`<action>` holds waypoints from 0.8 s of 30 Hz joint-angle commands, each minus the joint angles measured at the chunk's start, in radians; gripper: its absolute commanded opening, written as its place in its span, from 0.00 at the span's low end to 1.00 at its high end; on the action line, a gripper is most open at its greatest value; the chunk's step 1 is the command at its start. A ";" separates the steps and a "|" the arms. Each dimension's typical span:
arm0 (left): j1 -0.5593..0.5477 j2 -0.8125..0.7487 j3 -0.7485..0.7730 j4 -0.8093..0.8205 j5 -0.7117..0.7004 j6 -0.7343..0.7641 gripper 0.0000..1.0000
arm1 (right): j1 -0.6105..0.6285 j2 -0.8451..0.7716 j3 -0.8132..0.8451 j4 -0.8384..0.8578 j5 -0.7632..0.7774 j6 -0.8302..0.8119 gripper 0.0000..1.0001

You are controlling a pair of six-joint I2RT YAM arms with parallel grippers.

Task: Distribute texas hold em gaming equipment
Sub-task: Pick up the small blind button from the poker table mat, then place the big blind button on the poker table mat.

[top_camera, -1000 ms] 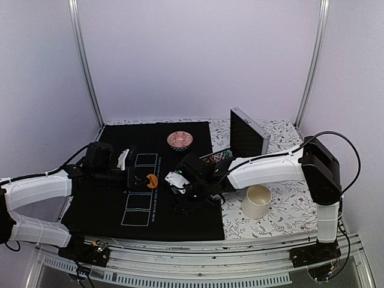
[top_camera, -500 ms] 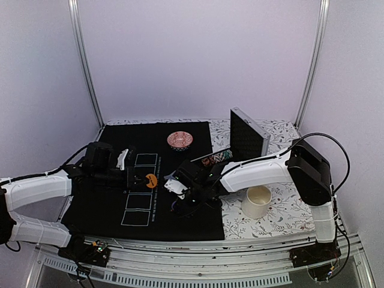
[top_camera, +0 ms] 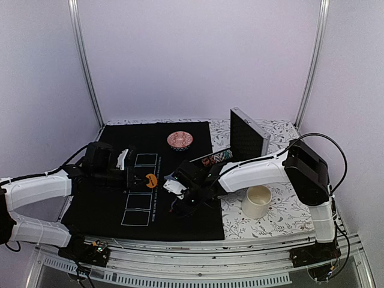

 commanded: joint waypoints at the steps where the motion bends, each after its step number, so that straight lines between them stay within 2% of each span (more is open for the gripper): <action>1: 0.012 -0.018 -0.010 0.006 0.011 0.011 0.00 | -0.007 0.022 0.014 0.010 0.006 -0.007 0.47; 7: 0.013 -0.010 -0.016 0.007 0.016 0.013 0.00 | -0.007 -0.020 -0.014 0.016 0.005 -0.005 0.40; 18: 0.012 -0.001 -0.014 0.008 0.017 0.021 0.00 | -0.007 -0.108 -0.081 0.005 0.011 0.009 0.42; 24: 0.000 0.022 -0.022 0.018 0.043 0.015 0.00 | -0.006 -0.175 -0.116 -0.002 0.018 0.028 0.36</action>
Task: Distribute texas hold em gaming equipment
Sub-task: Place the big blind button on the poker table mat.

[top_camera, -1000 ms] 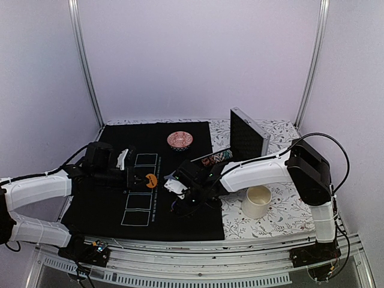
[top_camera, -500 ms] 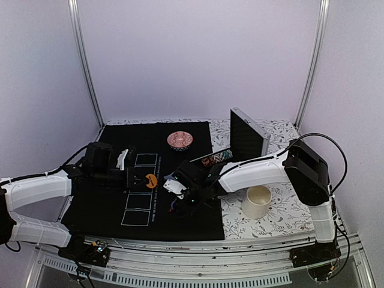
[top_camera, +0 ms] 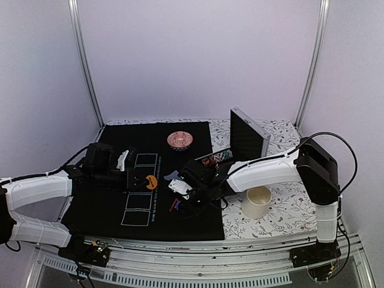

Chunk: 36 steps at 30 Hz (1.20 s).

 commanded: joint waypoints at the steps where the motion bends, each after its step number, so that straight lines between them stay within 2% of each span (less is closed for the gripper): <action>1: -0.011 0.030 -0.019 0.030 0.039 0.007 0.00 | -0.006 -0.109 -0.035 -0.007 0.013 0.025 0.36; 6: -0.076 0.122 -0.030 0.112 0.064 -0.017 0.00 | -0.011 -0.232 -0.083 -0.041 0.028 0.032 0.35; 11: -0.141 0.283 -0.021 0.254 0.111 -0.044 0.00 | -0.026 -0.334 -0.122 -0.083 0.066 0.045 0.35; 18: -0.174 0.500 0.038 0.386 0.230 -0.070 0.00 | -0.031 -0.366 -0.122 -0.092 0.098 0.047 0.34; 25: -0.172 0.555 0.051 0.401 0.234 -0.076 0.00 | -0.032 -0.365 -0.126 -0.089 0.098 0.050 0.34; 30: -0.163 0.563 0.067 0.343 0.194 -0.061 0.01 | -0.031 -0.365 -0.126 -0.083 0.092 0.044 0.34; 36: -0.162 0.553 0.097 0.249 0.140 -0.023 0.12 | -0.031 -0.362 -0.124 -0.086 0.086 0.041 0.34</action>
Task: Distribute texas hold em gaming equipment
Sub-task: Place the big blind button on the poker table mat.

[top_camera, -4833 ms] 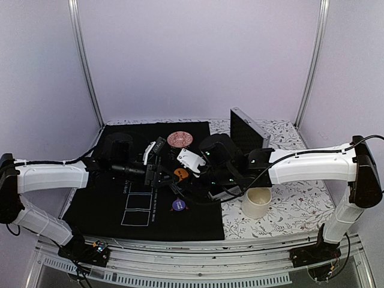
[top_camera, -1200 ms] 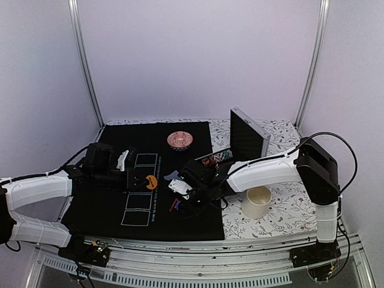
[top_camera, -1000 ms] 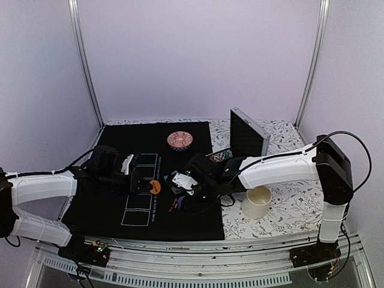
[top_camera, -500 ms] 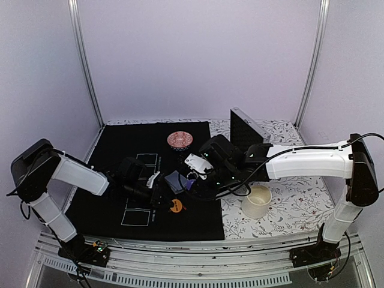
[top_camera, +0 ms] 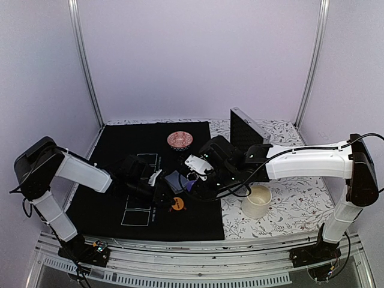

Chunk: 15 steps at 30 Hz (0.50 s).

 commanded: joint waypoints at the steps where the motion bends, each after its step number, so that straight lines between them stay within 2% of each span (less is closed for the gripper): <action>1: 0.003 -0.003 0.029 -0.093 -0.064 0.038 0.13 | -0.005 -0.012 -0.008 -0.005 -0.001 0.001 0.34; 10: 0.001 -0.043 0.071 -0.222 -0.118 0.095 0.29 | -0.004 -0.017 -0.008 -0.005 -0.007 0.002 0.35; 15: 0.000 -0.143 0.098 -0.290 -0.157 0.126 0.49 | -0.004 -0.027 -0.012 -0.002 0.012 -0.002 0.35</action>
